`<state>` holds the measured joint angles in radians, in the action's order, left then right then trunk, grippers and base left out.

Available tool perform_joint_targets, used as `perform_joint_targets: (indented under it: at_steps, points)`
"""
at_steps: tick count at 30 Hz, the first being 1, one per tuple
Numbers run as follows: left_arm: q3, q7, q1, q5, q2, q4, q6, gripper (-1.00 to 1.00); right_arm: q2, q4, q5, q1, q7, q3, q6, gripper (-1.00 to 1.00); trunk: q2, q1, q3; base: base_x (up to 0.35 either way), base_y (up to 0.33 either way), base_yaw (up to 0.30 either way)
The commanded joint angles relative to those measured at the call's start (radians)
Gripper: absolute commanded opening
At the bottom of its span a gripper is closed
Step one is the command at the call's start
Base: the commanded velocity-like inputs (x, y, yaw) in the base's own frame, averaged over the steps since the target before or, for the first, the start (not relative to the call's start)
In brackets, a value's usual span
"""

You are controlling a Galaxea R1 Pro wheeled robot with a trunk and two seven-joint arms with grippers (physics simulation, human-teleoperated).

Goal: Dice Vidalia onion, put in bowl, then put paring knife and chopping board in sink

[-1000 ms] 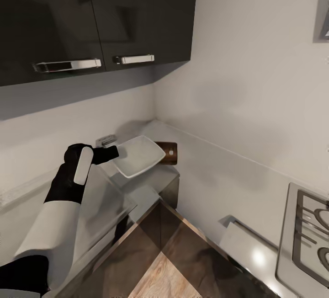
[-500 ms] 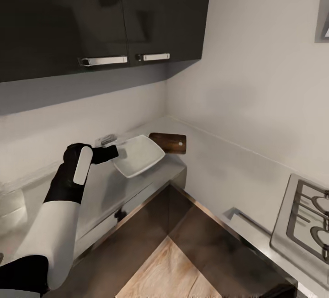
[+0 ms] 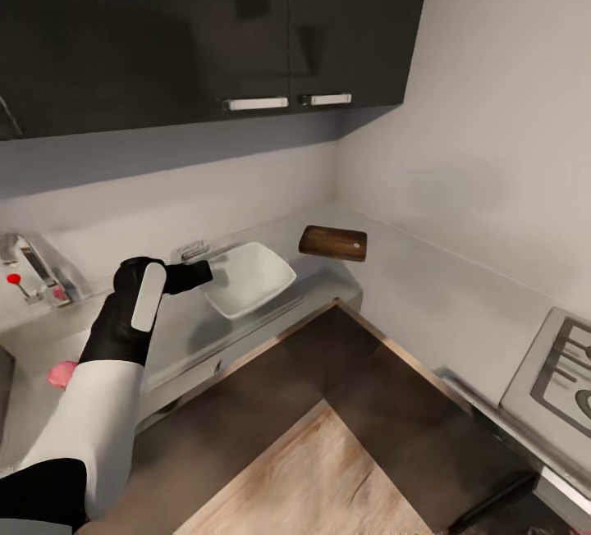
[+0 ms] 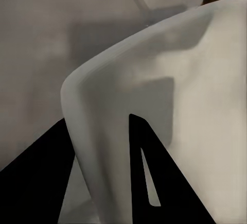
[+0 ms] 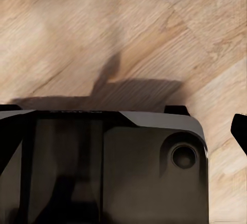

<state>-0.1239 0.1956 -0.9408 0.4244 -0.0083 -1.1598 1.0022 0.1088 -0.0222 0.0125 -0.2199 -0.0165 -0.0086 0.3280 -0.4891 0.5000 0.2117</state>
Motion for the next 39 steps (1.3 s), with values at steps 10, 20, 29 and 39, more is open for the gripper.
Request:
perform_joint_targets:
  at_steps: [10,20,29,39]
  points:
    - [-0.003,0.008,-0.001,0.013,0.003,-0.001,0.004,-1.0,0.0,0.001,0.001,-0.001,-0.002,-0.001,0.005,1.0,-0.002,0.0,0.002,-0.319,0.14,0.254]
    - [-0.006,0.008,-0.001,0.013,0.02,-0.003,0.004,-1.0,0.0,0.001,0.001,0.0,-0.002,-0.001,0.005,1.0,-0.002,0.0,0.002,-0.259,0.208,0.255]
    - [-0.005,0.008,-0.001,0.014,0.039,-0.028,0.005,-1.0,0.0,0.001,0.001,0.0,-0.002,-0.001,0.005,1.0,-0.002,0.0,0.002,-0.061,0.285,0.255]
    - [-0.006,0.008,-0.001,0.014,0.062,-0.048,0.008,-1.0,0.0,0.001,0.001,-0.001,-0.002,-0.001,0.005,1.0,-0.002,0.0,0.002,-0.001,0.302,0.255]
